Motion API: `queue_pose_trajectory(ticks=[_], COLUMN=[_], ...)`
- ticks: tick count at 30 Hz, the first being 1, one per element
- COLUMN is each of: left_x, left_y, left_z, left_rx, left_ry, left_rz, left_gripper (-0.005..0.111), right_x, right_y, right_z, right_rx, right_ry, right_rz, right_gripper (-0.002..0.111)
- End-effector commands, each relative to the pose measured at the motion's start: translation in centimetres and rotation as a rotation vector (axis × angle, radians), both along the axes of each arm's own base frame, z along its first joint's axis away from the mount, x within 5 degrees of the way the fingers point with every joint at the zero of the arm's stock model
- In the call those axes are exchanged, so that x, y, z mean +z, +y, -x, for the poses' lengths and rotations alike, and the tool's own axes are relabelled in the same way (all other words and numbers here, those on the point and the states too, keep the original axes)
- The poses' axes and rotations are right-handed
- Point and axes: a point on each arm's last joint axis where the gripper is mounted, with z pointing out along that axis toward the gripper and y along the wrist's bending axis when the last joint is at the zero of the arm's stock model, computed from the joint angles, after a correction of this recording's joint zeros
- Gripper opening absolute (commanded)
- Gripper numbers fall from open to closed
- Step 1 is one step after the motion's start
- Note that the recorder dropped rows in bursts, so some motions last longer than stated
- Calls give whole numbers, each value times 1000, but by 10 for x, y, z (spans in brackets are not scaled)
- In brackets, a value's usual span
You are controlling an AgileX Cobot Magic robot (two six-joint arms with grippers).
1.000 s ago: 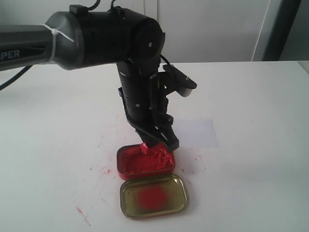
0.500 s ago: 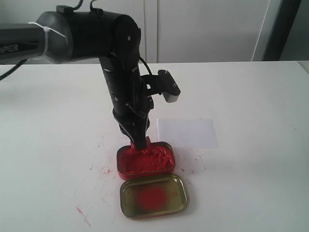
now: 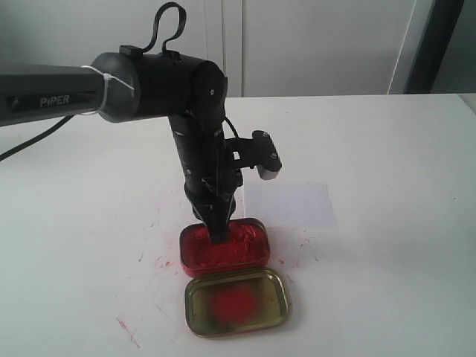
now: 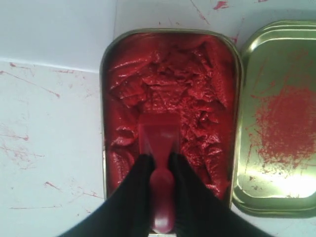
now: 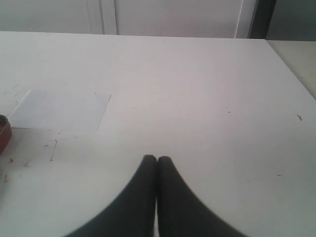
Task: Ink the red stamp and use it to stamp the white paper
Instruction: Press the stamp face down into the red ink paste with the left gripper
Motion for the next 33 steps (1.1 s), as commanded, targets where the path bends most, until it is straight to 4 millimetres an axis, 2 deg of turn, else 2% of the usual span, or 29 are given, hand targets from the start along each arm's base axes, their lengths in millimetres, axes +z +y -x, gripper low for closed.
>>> queue_pose_trajectory(ticks=[1,6,14,21,33], left_x=[0,-11,-44,-63,-63], left_y=[0,-1,-5,-3,-2], left_z=[0,-1,-5,-2,-1], left_rx=[-12,-14,-9,-10,-12], left_ry=[10,30,83,144,157], left_rz=[1,-17,-52,-98,-108], left_gripper=[0,0,0,0,0], right_x=[0,0,0,0,0], right_y=[0,0,0,0,0], right_z=[0,0,0,0,0], right_rx=[1,1,1,1,1], right_ry=[-13,-13,-13,-13,-13], right_rz=[-3,-3,-3,-3,-3], right_gripper=[0,0,0,0,0])
